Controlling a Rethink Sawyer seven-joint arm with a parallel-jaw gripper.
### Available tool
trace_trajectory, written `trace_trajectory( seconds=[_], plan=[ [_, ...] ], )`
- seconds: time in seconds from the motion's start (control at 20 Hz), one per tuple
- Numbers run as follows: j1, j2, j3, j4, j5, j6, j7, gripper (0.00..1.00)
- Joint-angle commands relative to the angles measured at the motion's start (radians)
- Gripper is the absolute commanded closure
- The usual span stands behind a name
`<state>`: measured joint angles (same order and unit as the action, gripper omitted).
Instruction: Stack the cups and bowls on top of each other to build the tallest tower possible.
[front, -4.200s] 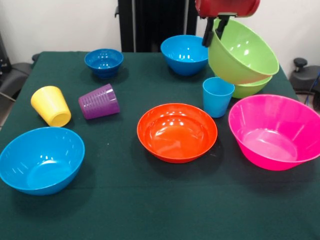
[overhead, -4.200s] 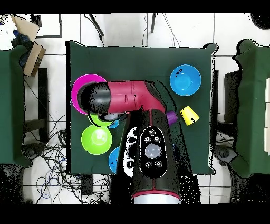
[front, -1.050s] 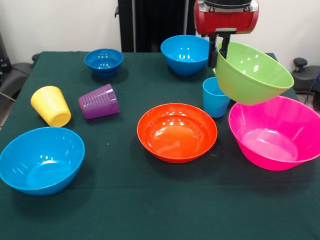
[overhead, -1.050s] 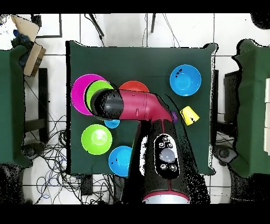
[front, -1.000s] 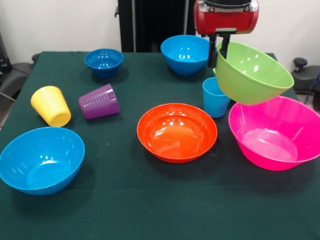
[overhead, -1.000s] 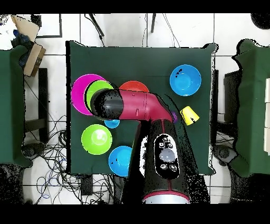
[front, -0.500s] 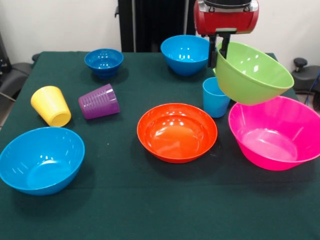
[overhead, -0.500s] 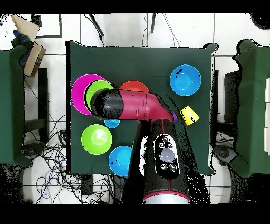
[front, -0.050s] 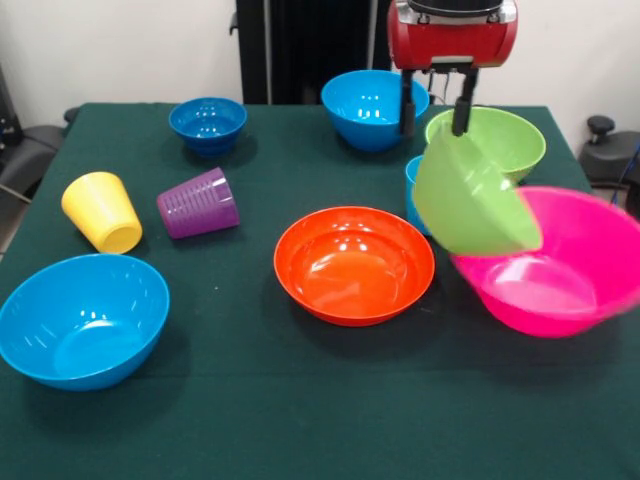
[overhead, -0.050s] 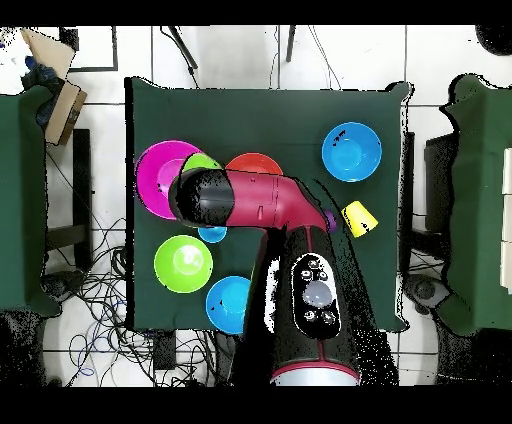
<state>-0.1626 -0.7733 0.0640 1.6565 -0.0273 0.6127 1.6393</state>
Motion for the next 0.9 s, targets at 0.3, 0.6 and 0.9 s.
trace_trajectory(
  seconds=[0.3,0.6,0.9],
  plan=[
    [0.003,0.040,0.040,0.055,0.007,-0.024,0.135,0.00],
    [0.004,0.041,0.040,0.053,0.008,-0.025,0.136,0.00],
    [0.032,0.070,0.022,0.047,-0.025,-0.081,0.152,0.00]
  ],
)
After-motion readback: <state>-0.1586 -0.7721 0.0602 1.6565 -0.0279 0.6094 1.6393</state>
